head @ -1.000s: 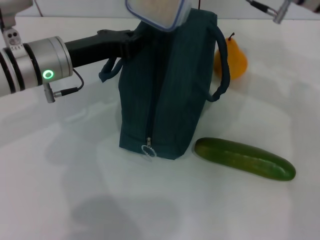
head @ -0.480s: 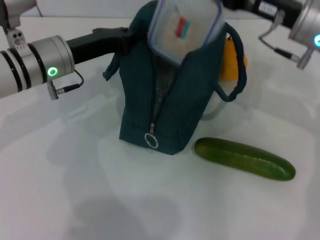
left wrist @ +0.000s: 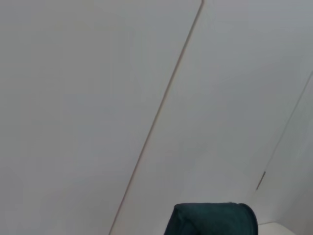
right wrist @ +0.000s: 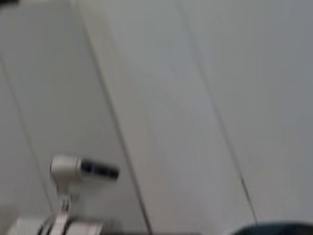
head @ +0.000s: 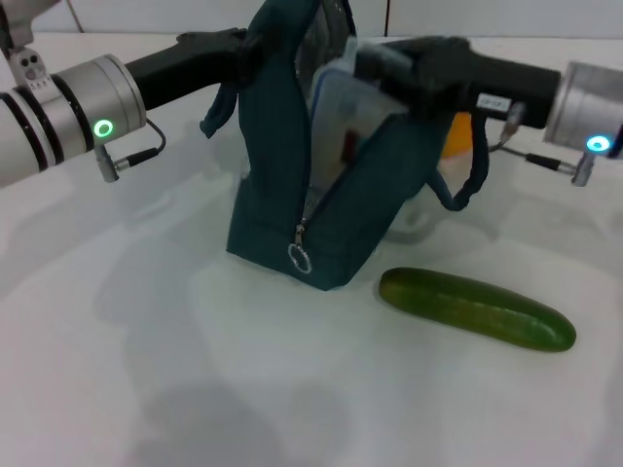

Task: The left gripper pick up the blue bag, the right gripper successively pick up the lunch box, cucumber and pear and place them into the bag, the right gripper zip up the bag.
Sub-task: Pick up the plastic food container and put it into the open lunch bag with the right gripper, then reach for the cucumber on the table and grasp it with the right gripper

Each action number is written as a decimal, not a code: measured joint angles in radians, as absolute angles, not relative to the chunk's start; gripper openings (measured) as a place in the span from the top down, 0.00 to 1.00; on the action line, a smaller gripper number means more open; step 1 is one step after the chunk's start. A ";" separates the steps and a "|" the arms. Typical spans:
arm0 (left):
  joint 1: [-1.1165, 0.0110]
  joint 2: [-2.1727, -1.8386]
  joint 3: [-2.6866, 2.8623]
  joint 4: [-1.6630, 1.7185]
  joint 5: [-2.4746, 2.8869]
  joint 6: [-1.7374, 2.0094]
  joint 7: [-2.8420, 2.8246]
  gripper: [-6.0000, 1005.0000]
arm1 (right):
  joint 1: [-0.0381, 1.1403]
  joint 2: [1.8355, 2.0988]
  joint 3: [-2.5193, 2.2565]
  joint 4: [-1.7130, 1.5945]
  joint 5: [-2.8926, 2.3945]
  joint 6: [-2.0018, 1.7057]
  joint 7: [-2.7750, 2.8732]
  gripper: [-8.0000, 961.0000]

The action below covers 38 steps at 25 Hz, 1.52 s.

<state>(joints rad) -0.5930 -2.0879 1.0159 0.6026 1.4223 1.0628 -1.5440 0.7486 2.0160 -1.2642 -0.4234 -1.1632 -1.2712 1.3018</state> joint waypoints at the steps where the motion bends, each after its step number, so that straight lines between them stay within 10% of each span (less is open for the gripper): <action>1: -0.595 -2.088 1.017 0.601 1.422 1.063 -1.540 0.95 | 0.748 2.019 -1.277 -0.430 -1.168 -1.255 1.297 0.87; 14: -0.630 -2.091 1.019 0.545 1.378 1.032 -1.495 0.95 | 0.714 2.021 -1.280 -0.441 -1.042 -1.238 1.153 0.84; 16: -0.629 -2.091 1.017 0.542 1.369 1.032 -1.484 0.95 | 0.679 2.018 -1.267 -0.485 -1.014 -1.244 1.142 0.62; 27: -0.619 -2.092 1.013 0.537 1.368 1.017 -1.436 0.95 | 0.432 2.005 -1.128 -0.687 -0.835 -1.233 1.094 0.50; 38: -0.621 -2.091 1.014 0.487 1.295 1.017 -1.324 0.95 | 0.426 1.954 -1.142 -1.021 -1.635 -1.260 1.738 0.31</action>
